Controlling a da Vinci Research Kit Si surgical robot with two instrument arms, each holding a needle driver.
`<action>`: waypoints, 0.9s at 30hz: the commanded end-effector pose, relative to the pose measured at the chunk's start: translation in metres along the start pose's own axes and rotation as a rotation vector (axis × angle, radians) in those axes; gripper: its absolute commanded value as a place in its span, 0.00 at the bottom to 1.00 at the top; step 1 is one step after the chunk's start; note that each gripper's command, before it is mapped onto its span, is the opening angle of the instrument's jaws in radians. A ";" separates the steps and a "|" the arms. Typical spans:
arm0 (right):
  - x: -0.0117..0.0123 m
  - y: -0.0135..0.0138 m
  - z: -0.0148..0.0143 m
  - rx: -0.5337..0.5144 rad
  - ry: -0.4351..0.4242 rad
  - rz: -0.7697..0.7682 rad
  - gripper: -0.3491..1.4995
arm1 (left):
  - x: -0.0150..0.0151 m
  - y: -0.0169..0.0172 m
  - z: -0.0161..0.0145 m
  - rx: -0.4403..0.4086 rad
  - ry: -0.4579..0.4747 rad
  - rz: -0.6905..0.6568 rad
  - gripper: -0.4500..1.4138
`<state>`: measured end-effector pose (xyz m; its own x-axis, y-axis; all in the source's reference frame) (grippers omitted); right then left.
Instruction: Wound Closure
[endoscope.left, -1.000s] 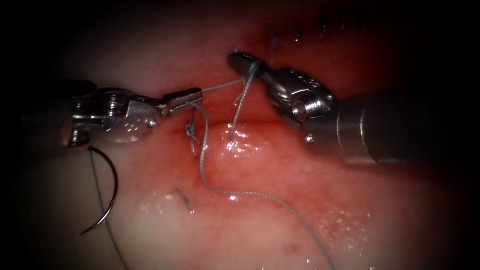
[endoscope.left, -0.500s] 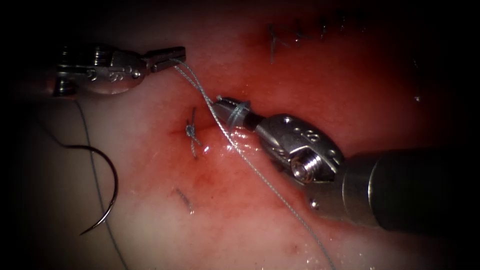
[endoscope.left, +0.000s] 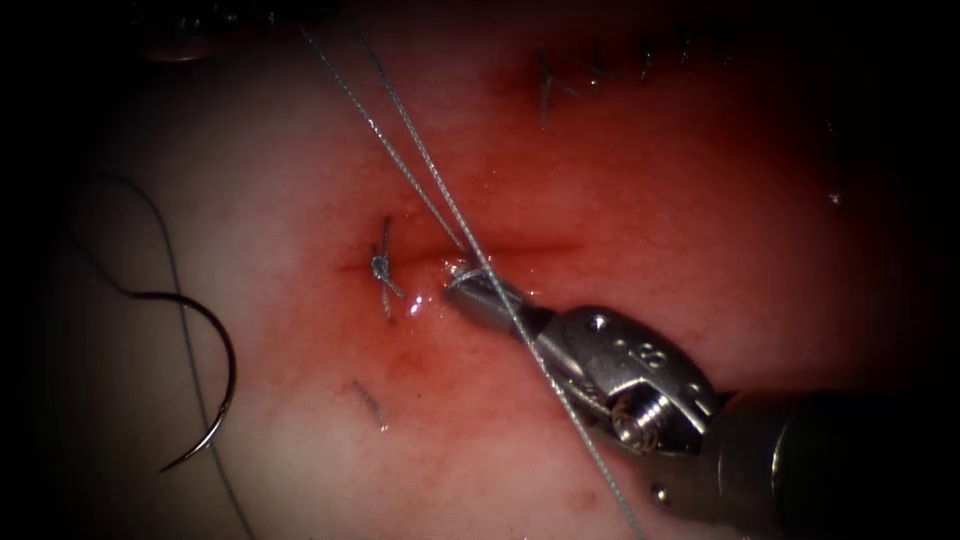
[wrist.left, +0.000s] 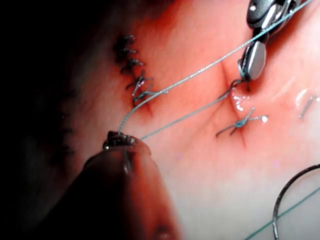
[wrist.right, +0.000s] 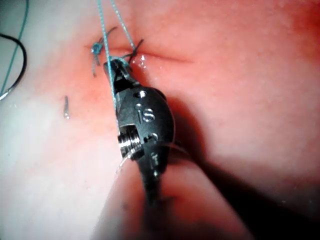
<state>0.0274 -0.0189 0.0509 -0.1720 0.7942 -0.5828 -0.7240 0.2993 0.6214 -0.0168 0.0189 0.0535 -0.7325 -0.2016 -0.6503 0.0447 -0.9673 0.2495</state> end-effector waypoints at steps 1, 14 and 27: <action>-0.0012 -0.0011 -0.0001 0.008 -0.006 0.001 0.00 | 0.0000 -0.0006 0.0010 0.002 -0.001 0.007 0.00; -0.0018 -0.0032 -0.0010 0.035 -0.022 -0.008 0.00 | -0.0008 -0.0064 0.0022 0.077 -0.019 0.024 0.00; -0.0042 -0.0041 -0.0015 0.045 -0.063 -0.037 0.00 | -0.0012 -0.0108 0.0046 0.175 -0.071 0.065 0.00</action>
<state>0.0293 -0.0232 0.0495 -0.1069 0.8097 -0.5770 -0.7003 0.3506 0.6218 -0.0189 0.0297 0.0545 -0.7776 -0.2459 -0.5786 -0.0158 -0.9124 0.4091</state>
